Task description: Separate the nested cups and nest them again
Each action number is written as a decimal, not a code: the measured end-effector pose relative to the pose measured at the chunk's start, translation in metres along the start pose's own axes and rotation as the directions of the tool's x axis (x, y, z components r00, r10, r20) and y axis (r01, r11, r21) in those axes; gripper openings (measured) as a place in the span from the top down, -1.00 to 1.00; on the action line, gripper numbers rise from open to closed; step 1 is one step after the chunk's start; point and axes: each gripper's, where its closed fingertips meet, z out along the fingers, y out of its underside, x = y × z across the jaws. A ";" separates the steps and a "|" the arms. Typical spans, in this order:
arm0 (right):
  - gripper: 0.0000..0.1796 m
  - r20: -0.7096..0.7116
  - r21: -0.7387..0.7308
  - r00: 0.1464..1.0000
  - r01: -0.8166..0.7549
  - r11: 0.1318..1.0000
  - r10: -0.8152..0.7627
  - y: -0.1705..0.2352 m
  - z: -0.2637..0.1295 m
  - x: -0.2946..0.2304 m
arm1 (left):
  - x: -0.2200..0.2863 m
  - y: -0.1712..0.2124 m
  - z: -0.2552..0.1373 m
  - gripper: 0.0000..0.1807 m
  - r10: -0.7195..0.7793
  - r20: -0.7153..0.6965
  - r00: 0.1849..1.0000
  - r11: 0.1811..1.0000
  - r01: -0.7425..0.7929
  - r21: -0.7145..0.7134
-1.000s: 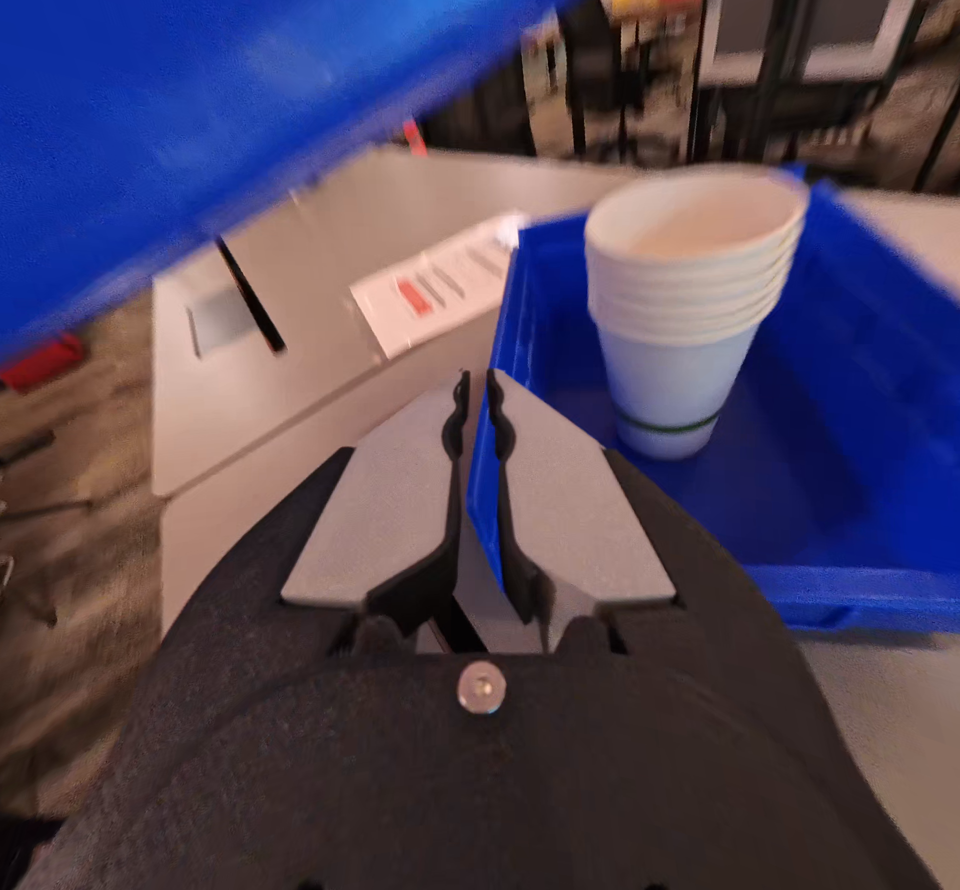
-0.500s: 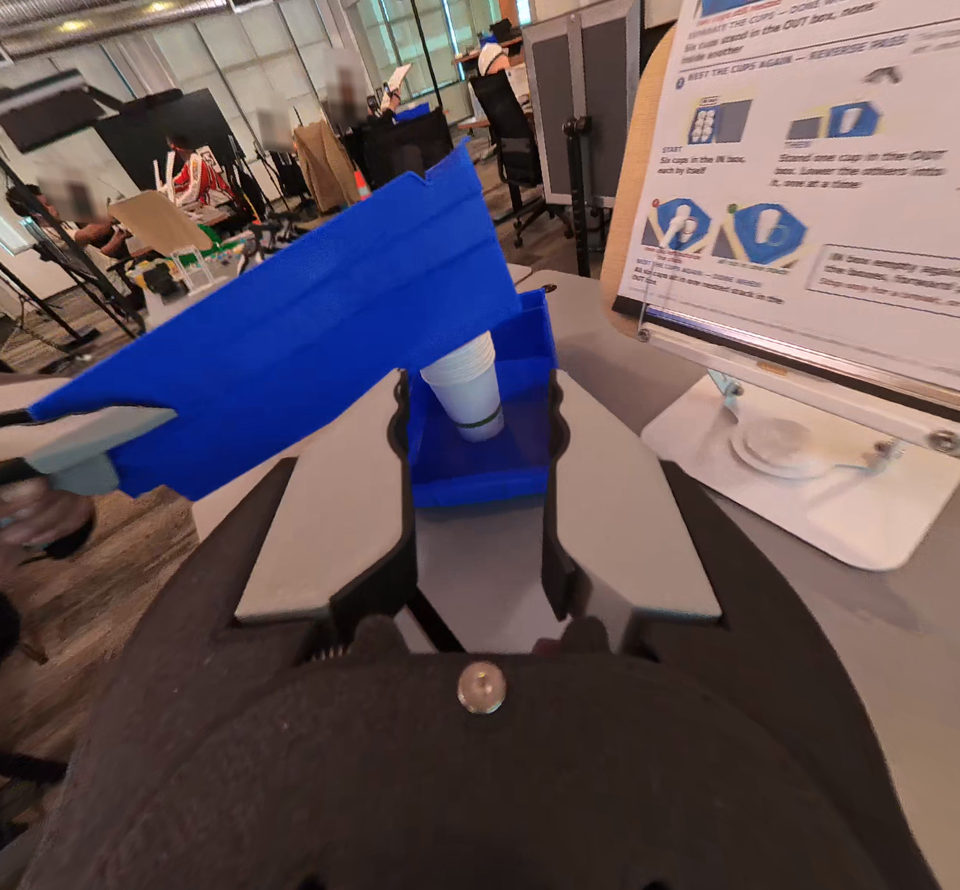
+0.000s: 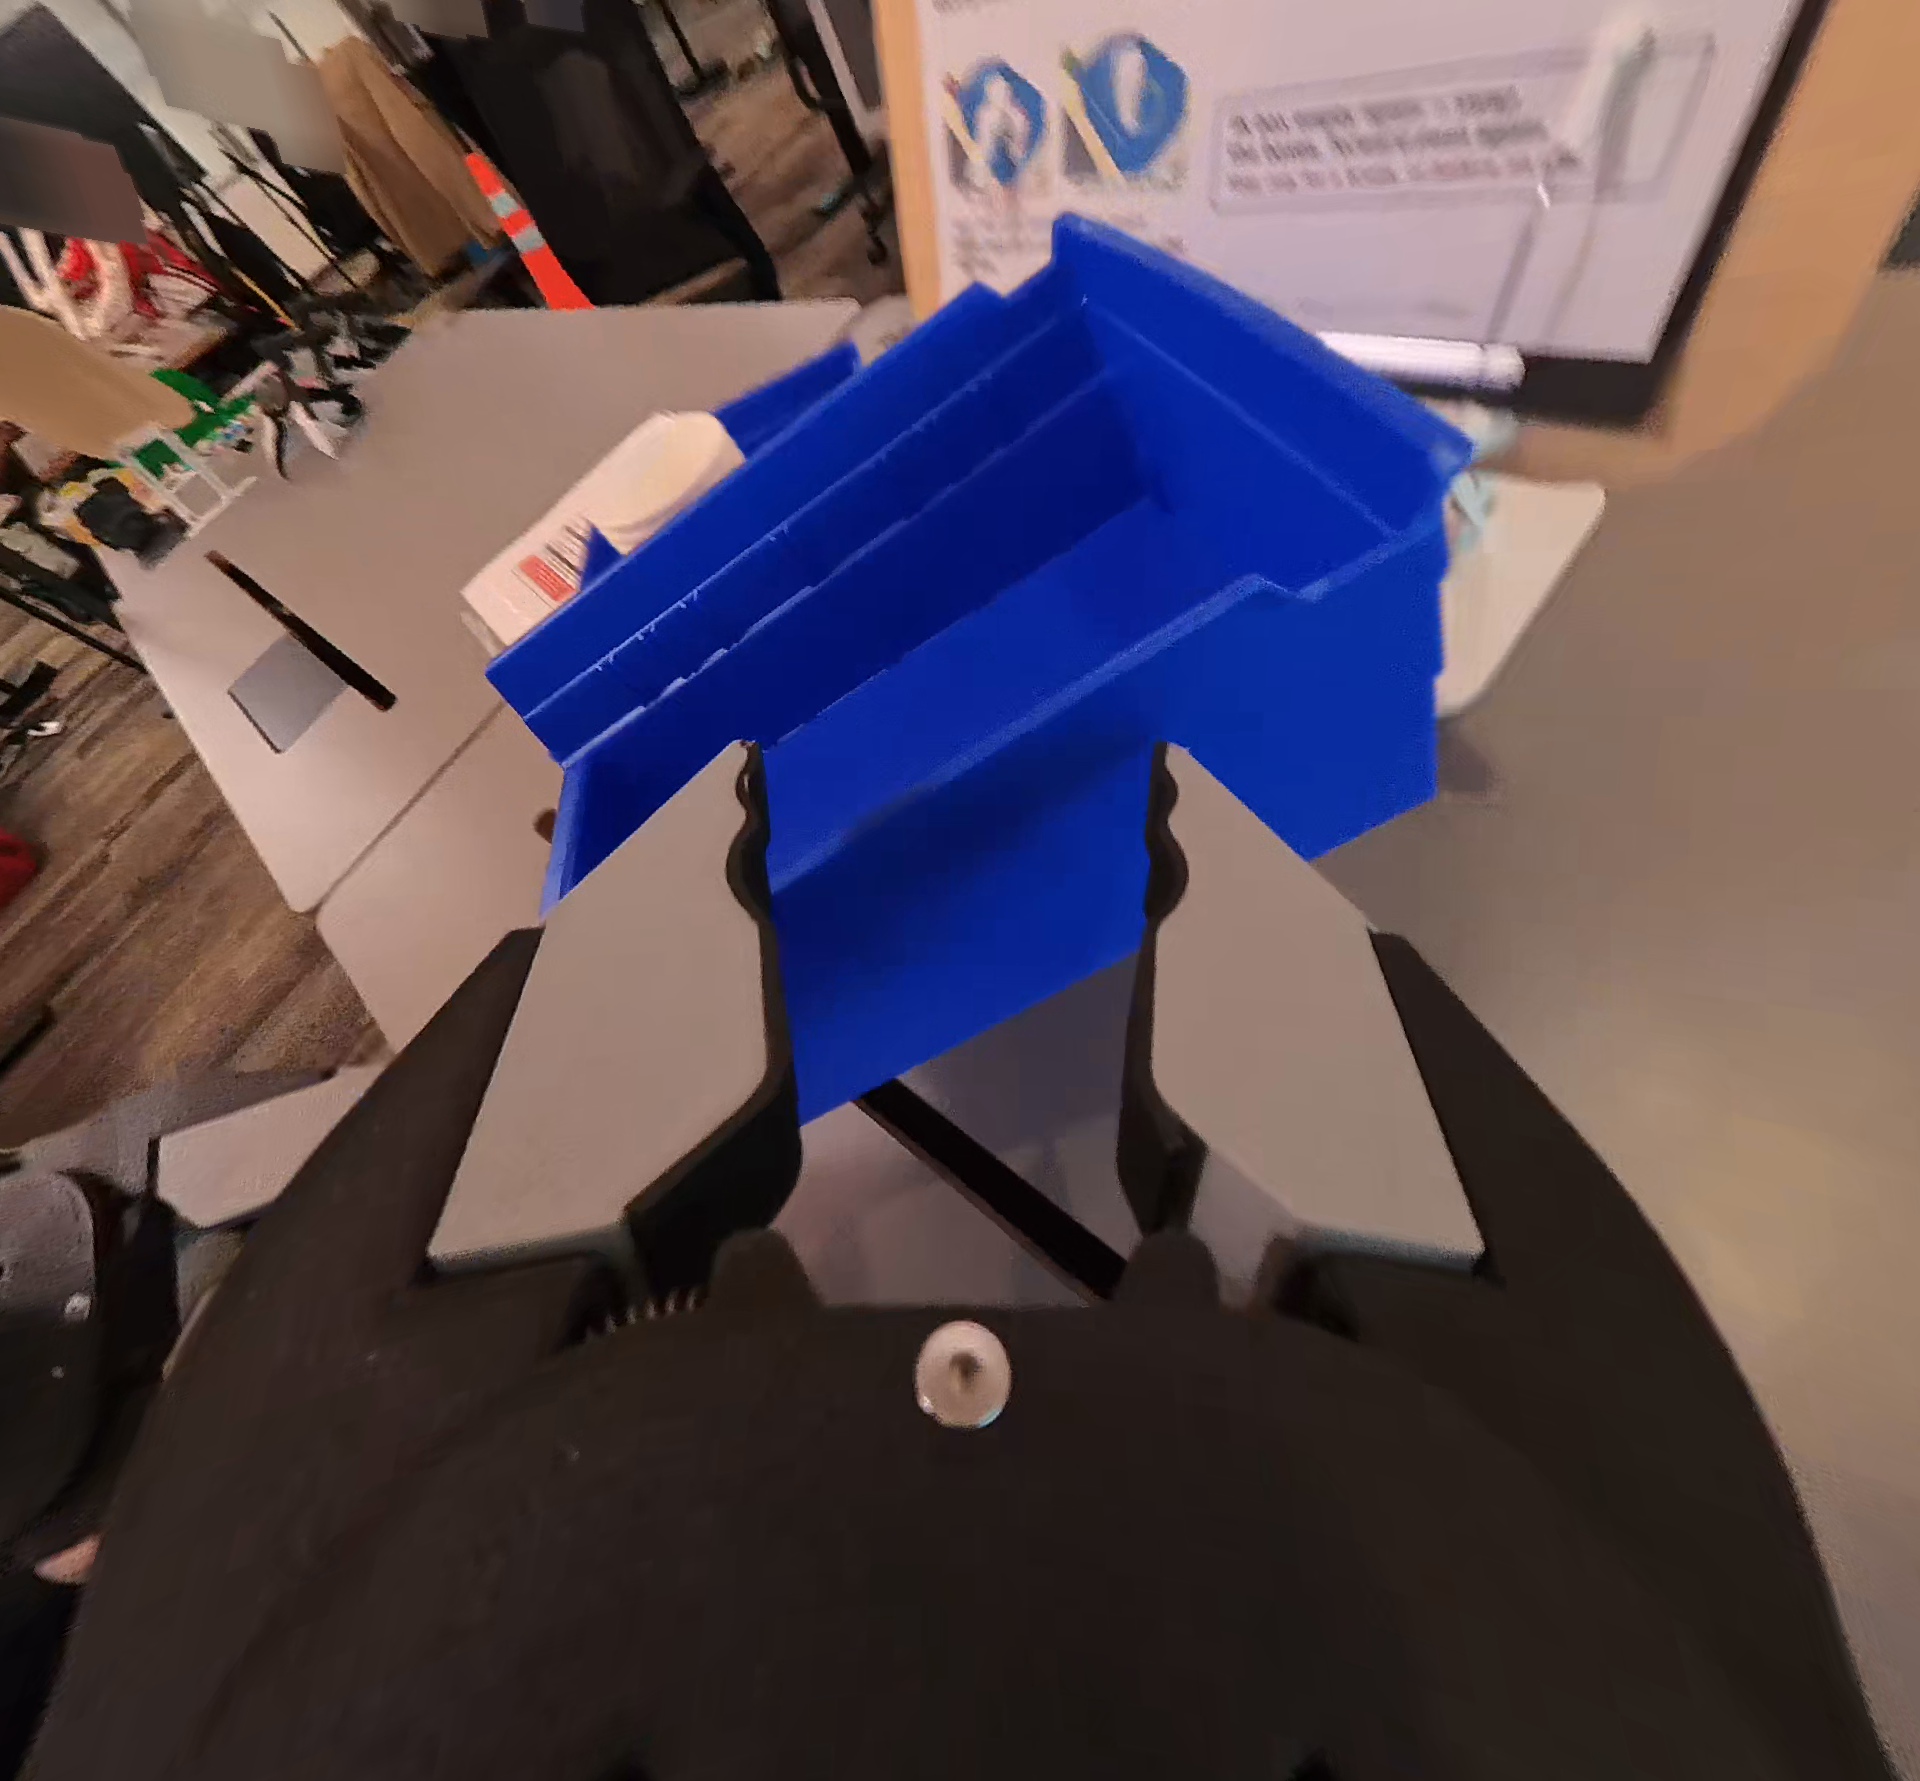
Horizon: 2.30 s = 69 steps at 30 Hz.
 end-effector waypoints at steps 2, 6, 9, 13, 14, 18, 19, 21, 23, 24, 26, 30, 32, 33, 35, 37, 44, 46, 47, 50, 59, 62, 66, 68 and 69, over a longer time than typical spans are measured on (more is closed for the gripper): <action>0.22 -0.051 -0.052 0.998 -0.033 0.998 0.030 0.016 0.002 0.026 | 0.018 0.008 0.015 0.95 0.006 -0.011 1.000 1.000 -0.007 -0.024; 0.48 -0.078 -0.120 0.994 -0.091 0.989 0.082 0.042 0.008 0.062 | 0.040 0.017 0.033 0.97 0.076 0.025 0.997 0.996 -0.074 -0.056; 0.53 -0.066 -0.098 0.992 -0.109 0.989 0.103 0.043 0.006 0.068 | 0.045 0.019 0.036 0.98 0.088 0.043 0.995 0.995 -0.085 -0.058; 0.62 -0.091 -0.164 0.995 -0.056 0.985 0.041 0.049 0.003 0.067 | 0.050 0.025 0.032 0.96 0.067 0.056 0.996 0.997 -0.064 -0.047; 0.63 -0.102 -0.184 0.994 -0.041 0.982 0.022 0.051 0.002 0.067 | 0.052 0.023 0.030 0.96 0.057 0.061 0.996 0.998 -0.056 -0.021; 0.70 -0.125 -0.224 0.992 -0.037 0.974 0.009 0.062 0.000 0.070 | 0.057 0.014 0.025 0.99 0.032 0.063 0.997 0.999 -0.035 0.036; 0.81 -0.140 -0.223 0.990 -0.024 0.975 -0.007 0.064 -0.002 0.073 | 0.060 0.016 0.026 0.99 0.048 0.057 0.997 0.999 -0.049 0.021; 0.89 -0.146 -0.199 0.989 -0.025 0.980 -0.005 0.065 -0.005 0.078 | 0.065 0.019 0.027 0.98 0.072 0.053 0.996 0.997 -0.073 0.014; 0.92 -0.154 -0.205 0.988 -0.039 0.978 0.008 0.071 -0.007 0.084 | 0.073 0.020 0.025 0.98 0.064 0.015 0.998 0.998 -0.065 0.028; 0.93 -0.174 -0.213 0.985 -0.040 0.976 0.002 0.074 -0.007 0.090 | 0.078 0.022 0.024 0.96 0.065 -0.010 0.998 0.998 -0.065 0.024; 0.93 -0.202 -0.214 0.979 -0.053 0.975 0.009 0.078 -0.009 0.100 | 0.083 0.024 0.021 0.93 0.118 -0.001 0.993 0.993 -0.118 0.015; 0.97 -0.257 -0.242 0.966 -0.086 0.966 0.021 0.088 -0.017 0.127 | 0.092 0.021 -0.001 0.85 0.139 -0.044 0.989 0.990 -0.137 0.042; 0.97 -0.266 -0.238 0.963 -0.118 0.964 0.052 0.090 -0.022 0.140 | 0.080 0.019 -0.013 1.00 0.099 -0.025 0.995 0.994 -0.097 0.050; 0.97 -0.287 -0.236 0.956 -0.124 0.964 0.052 0.090 -0.025 0.148 | 0.074 0.019 -0.019 1.00 0.078 -0.032 0.996 0.996 -0.077 0.052; 0.98 -0.303 -0.231 0.951 -0.144 0.962 0.069 0.089 -0.031 0.162 | 0.058 0.021 -0.031 0.97 0.038 -0.034 0.999 0.997 -0.035 0.068; 0.98 -0.315 -0.237 0.946 -0.157 0.959 0.077 0.088 -0.037 0.175 | 0.032 0.030 -0.039 1.00 0.008 0.002 1.000 0.999 -0.008 0.053; 0.98 -0.374 -0.279 0.927 -0.129 0.952 0.016 0.082 -0.050 0.220 | -0.079 0.105 -0.028 1.00 -0.163 0.115 0.980 0.977 0.177 -0.122; 0.98 -0.394 -0.291 0.919 -0.109 0.951 -0.015 0.077 -0.051 0.230 | -0.097 0.116 -0.023 1.00 -0.166 0.134 0.977 0.972 0.185 -0.144; 0.98 -0.408 -0.300 0.912 -0.089 0.950 -0.043 0.074 -0.051 0.236 | -0.107 0.121 -0.021 1.00 -0.161 0.155 0.975 0.971 0.185 -0.154; 0.98 -0.443 -0.317 0.893 -0.073 0.945 -0.080 0.069 -0.050 0.250 | -0.133 0.138 -0.011 1.00 -0.157 0.196 0.968 0.960 0.197 -0.200; 0.98 -0.493 -0.292 0.867 -0.080 0.953 -0.079 0.056 -0.044 0.275 | -0.210 0.193 -0.012 1.00 -0.138 0.344 0.929 0.918 0.250 -0.307; 0.99 -0.498 -0.270 0.865 -0.083 0.959 -0.066 0.052 -0.041 0.278 | -0.226 0.204 -0.018 1.00 -0.136 0.376 0.917 0.910 0.265 -0.318; 0.99 -0.503 -0.248 0.863 -0.082 0.965 -0.056 0.050 -0.039 0.283 | -0.247 0.218 -0.038 1.00 -0.103 0.414 0.904 0.909 0.255 -0.329; 0.99 -0.508 -0.245 0.860 -0.084 0.966 -0.054 0.048 -0.039 0.285 | -0.263 0.226 -0.051 1.00 -0.093 0.445 0.891 0.903 0.264 -0.339; 0.98 -0.514 -0.246 0.856 -0.083 0.966 -0.057 0.048 -0.039 0.287 | -0.272 0.231 -0.058 1.00 -0.094 0.462 0.882 0.899 0.274 -0.341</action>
